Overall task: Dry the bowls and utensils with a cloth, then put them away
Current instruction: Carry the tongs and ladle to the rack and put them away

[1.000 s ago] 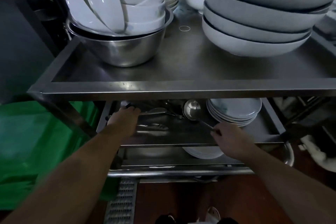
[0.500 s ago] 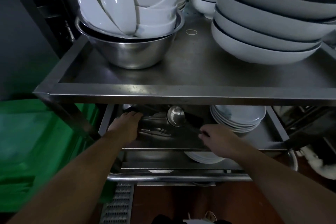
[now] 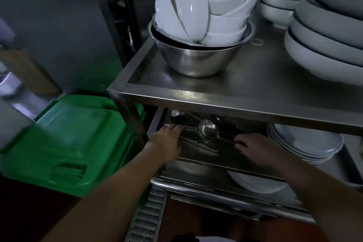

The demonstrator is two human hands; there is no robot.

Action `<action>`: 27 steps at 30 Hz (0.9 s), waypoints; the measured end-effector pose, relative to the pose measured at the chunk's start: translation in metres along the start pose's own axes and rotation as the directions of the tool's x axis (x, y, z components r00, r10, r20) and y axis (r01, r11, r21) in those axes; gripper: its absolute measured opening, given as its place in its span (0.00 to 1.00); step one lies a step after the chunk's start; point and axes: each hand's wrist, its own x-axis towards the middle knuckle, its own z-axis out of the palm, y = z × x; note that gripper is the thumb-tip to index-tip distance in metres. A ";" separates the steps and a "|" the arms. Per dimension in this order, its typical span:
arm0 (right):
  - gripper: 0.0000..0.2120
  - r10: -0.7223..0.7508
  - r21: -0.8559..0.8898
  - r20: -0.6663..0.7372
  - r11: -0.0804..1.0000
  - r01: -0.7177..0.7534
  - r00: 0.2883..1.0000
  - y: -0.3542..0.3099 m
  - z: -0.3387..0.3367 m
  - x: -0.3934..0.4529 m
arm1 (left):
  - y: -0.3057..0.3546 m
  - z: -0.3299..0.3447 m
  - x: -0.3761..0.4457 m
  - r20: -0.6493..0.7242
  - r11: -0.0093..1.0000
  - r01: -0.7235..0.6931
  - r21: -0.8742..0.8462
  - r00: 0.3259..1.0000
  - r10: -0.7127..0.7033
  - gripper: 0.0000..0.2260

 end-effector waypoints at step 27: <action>0.09 0.139 0.061 -0.133 0.989 -0.132 0.981 -0.023 0.042 0.017 | 0.003 0.011 -0.033 -0.033 0.999 0.012 -0.030 0.999 -0.013 0.28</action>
